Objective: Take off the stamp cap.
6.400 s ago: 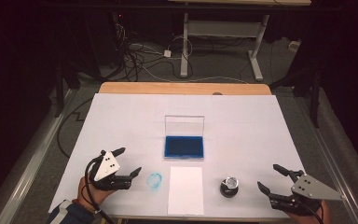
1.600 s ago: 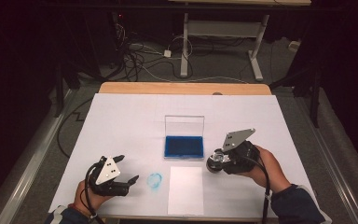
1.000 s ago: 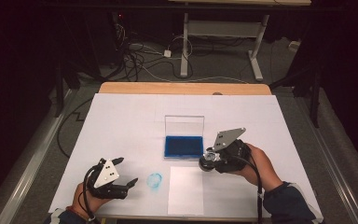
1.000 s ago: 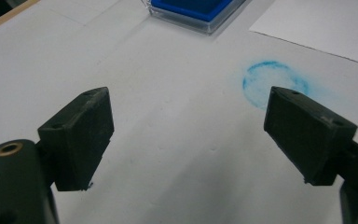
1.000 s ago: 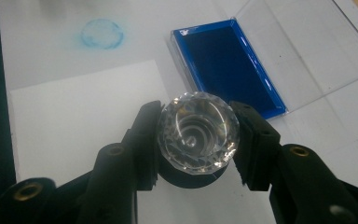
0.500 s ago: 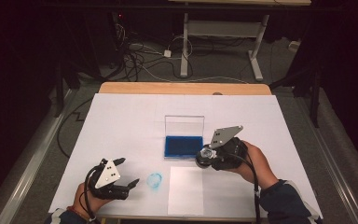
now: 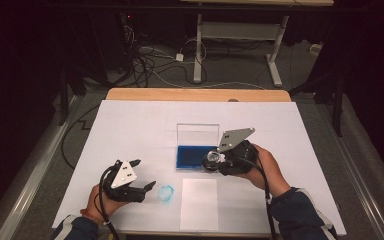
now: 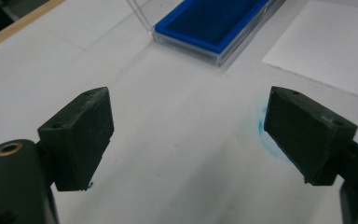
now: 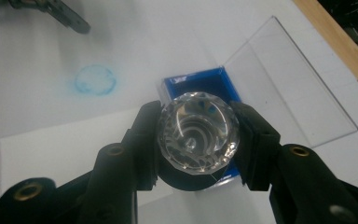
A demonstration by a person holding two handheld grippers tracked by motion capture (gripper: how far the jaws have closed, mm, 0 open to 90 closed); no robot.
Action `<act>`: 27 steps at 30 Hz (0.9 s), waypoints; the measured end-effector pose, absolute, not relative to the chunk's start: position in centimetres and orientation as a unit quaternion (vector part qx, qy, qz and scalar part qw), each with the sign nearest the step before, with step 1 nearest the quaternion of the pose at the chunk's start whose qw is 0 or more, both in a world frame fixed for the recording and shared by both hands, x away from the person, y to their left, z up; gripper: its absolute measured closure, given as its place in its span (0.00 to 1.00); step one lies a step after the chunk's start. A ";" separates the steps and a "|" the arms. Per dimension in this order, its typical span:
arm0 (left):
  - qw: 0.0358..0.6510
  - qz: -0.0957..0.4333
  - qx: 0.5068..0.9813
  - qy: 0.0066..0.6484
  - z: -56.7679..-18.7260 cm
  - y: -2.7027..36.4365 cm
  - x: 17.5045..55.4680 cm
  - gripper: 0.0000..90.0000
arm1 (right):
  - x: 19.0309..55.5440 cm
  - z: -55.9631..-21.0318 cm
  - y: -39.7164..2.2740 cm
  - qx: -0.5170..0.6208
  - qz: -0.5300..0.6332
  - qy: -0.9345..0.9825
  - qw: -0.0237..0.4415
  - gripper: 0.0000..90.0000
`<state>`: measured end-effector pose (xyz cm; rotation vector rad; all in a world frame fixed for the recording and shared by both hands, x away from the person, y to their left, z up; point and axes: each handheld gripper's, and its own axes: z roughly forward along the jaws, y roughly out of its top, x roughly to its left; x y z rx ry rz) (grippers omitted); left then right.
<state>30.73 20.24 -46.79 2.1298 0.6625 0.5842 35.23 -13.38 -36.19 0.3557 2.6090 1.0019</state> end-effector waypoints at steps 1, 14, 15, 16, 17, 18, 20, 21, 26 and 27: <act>0.399 0.236 0.851 0.249 -46.6 20.0 31.0 0.17 | 35.2 -36.2 -13.4 0.125 0.351 0.914 0.161 0.63; 0.436 0.166 0.865 0.186 -45.8 12.9 31.4 0.16 | 33.5 -36.5 -11.4 0.097 0.368 0.913 0.147 0.63; 0.443 0.162 0.863 0.182 -45.8 12.7 31.3 0.16 | 33.2 -36.6 -11.1 0.093 0.370 0.913 0.143 0.63; 0.449 0.158 0.861 0.179 -45.8 12.4 31.2 0.16 | 33.2 -36.6 -11.1 0.093 0.370 0.913 0.143 0.63; 0.454 0.160 0.859 0.175 -45.8 12.1 31.1 0.16 | 33.0 -36.7 -10.9 0.088 0.375 0.912 0.138 0.63; 0.456 0.161 0.858 0.173 -45.8 11.9 31.1 0.16 | 33.0 -36.7 -10.9 0.088 0.375 0.912 0.138 0.63; 0.456 0.158 0.859 0.172 -45.9 11.5 31.0 0.16 | 32.8 -36.8 -10.7 0.084 0.377 0.913 0.134 0.63; 0.456 0.154 0.860 0.170 -45.9 11.3 31.1 0.16 | 32.7 -36.8 -10.5 0.083 0.377 0.913 0.134 0.63; 0.467 0.137 0.857 0.167 -46.0 10.6 31.1 0.16 | 32.5 -37.1 -10.2 0.078 0.376 0.914 0.130 0.63; 0.469 0.135 0.857 0.166 -46.0 10.5 31.2 0.16 | 32.5 -37.1 -10.2 0.078 0.378 0.913 0.128 0.63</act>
